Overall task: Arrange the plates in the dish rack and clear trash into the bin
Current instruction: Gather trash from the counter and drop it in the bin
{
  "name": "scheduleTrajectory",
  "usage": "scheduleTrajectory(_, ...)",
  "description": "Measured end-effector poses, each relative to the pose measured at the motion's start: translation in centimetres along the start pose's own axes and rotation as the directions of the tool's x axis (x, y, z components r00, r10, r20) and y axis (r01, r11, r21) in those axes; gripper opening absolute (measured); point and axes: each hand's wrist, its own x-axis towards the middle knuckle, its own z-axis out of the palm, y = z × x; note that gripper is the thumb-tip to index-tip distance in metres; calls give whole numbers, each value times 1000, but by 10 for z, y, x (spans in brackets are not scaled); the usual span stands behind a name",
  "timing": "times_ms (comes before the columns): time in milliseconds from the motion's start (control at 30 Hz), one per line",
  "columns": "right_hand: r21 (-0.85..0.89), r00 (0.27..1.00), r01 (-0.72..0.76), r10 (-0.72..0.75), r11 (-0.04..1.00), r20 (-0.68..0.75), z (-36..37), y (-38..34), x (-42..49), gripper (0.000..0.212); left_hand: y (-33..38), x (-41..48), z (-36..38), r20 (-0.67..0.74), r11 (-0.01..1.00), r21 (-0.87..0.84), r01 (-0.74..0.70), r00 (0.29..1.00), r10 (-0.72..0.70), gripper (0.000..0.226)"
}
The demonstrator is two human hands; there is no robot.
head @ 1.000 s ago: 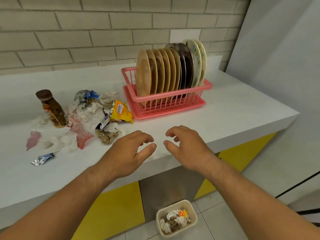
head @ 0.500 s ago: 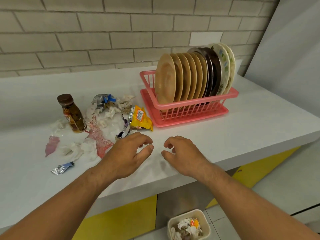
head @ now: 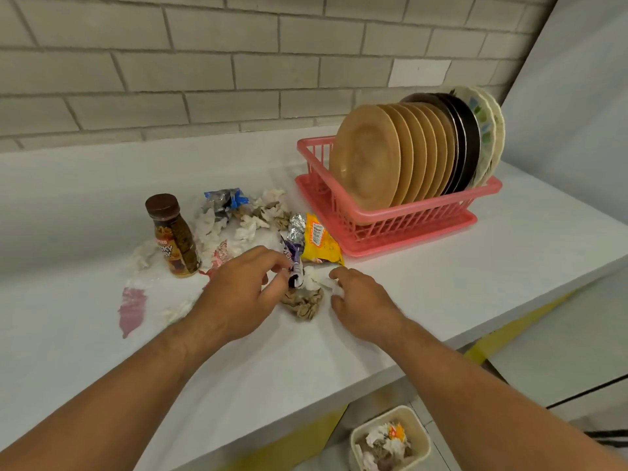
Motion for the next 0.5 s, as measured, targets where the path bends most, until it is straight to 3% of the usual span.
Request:
scheduleTrajectory(233,-55,985,-129,122,990,-121,-15,6,-5,20,-3,1,6,20,998,-27,-52,998,53,18)
scheduleTrajectory(500,85,978,-179,187,980,-96,-27,17,-22,26,4,-14,17,48,998,-11,-69,996,69,25)
